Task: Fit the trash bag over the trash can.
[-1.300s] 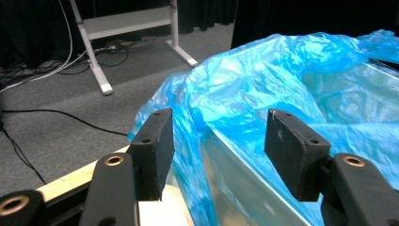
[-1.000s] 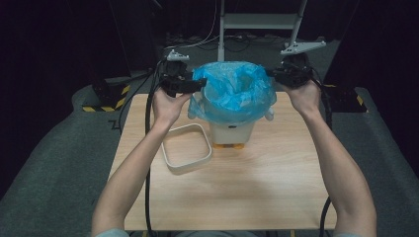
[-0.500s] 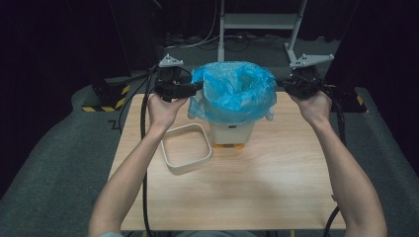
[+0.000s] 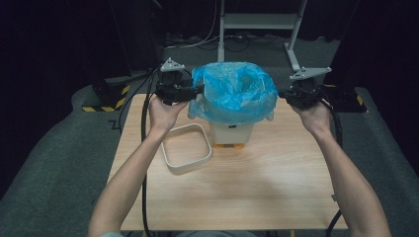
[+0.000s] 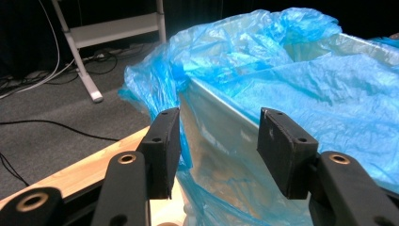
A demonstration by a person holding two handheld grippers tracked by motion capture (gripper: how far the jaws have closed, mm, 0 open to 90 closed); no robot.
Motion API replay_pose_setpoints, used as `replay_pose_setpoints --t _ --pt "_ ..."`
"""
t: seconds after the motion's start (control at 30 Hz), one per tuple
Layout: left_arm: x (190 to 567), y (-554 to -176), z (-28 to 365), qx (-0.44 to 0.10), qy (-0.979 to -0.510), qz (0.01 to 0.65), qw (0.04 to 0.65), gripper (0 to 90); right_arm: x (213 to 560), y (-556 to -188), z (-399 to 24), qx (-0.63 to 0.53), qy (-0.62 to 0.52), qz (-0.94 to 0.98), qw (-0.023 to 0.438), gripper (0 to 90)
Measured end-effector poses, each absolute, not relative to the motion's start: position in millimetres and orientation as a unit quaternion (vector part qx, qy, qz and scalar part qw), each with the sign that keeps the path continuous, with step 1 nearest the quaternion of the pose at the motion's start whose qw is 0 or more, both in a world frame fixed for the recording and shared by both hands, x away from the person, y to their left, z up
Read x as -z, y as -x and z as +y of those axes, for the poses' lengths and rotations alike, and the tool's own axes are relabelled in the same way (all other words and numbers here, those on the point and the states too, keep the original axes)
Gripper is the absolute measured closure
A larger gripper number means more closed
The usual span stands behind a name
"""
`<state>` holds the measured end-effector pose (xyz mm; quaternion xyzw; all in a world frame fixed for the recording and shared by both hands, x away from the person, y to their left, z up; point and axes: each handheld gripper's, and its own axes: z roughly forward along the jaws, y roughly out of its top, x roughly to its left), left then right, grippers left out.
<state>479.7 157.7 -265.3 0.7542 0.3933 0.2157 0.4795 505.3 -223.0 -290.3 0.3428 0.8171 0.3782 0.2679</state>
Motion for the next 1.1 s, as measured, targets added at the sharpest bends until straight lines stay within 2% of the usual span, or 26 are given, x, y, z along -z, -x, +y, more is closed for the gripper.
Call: replay_pose_setpoints --t 0.17,0.27,0.47,0.8,1.1 --pt "266.9 -480.7 159.3 -0.22 -0.755 0.394 0.476 48.1 298.8 -507.7 -224.2 -0.367 -0.346 0.824 0.26 89.7" --pt "265.8 -479.9 162.6 -0.222 -0.749 0.399 0.48 47.5 293.3 -505.1 -227.1 -0.378 -0.352 0.815 0.262 79.6" --pt "263.3 -478.7 166.1 -0.226 -0.745 0.399 0.484 47.4 280.3 -497.1 -238.9 -0.391 -0.372 0.797 0.272 72.6" --pt "262.2 -483.4 164.2 -0.215 -0.746 0.403 0.484 46.2 248.5 -474.6 -240.6 -0.419 -0.371 0.779 0.282 70.0" --pt "265.1 -488.1 163.9 -0.214 -0.749 0.413 0.472 45.7 227.7 -465.6 -227.1 -0.449 -0.347 0.774 0.281 71.8"
